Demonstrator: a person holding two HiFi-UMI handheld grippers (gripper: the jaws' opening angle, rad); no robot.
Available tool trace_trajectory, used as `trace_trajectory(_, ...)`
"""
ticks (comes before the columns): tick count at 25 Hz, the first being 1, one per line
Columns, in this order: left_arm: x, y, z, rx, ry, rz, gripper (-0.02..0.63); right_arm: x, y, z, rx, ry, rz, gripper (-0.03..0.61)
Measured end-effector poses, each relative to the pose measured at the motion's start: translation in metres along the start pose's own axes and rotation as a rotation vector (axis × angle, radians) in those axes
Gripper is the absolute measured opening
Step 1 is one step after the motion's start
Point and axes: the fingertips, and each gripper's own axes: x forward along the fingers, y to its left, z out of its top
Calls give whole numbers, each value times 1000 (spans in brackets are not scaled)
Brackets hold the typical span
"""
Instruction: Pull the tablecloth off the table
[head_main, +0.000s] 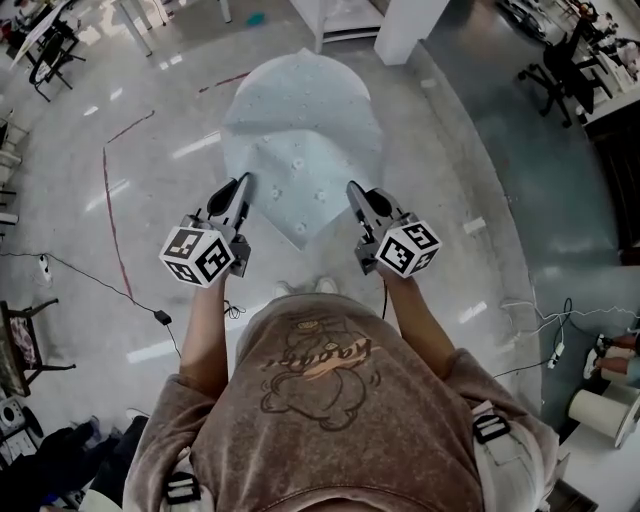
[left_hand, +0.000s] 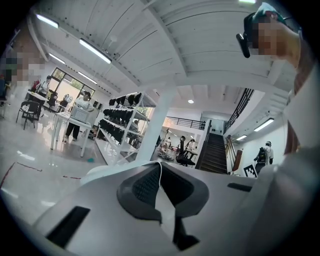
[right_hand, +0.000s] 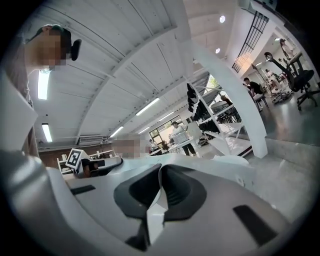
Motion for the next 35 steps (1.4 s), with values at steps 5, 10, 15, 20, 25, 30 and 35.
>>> trace_trajectory(5, -9, 8, 8, 1, -15, 29, 20, 12, 10, 2, -25, 15, 50, 8)
trace_trajectory(10, -27, 13, 12, 3, -43, 83, 20, 23, 23, 1, -43, 40, 112, 8)
trace_trajectory(15, -49, 24, 15, 6, -62, 141, 20, 40, 41, -4, -53, 66, 168, 8)
trace_trajectory(20, -63, 26, 17, 11, -78, 202, 20, 50, 52, -6, -63, 88, 222, 8)
trace_trajectory(25, -71, 21, 17, 9, -98, 259, 20, 53, 55, -7, -61, 112, 278, 8)
trace_trajectory(30, -82, 18, 17, -3, -118, 316, 20, 56, 61, -10, -53, 139, 334, 8)
trace_trajectory(35, -120, 36, 17, -8, -135, 375, 20, 76, 92, -31, -47, 164, 390, 8)
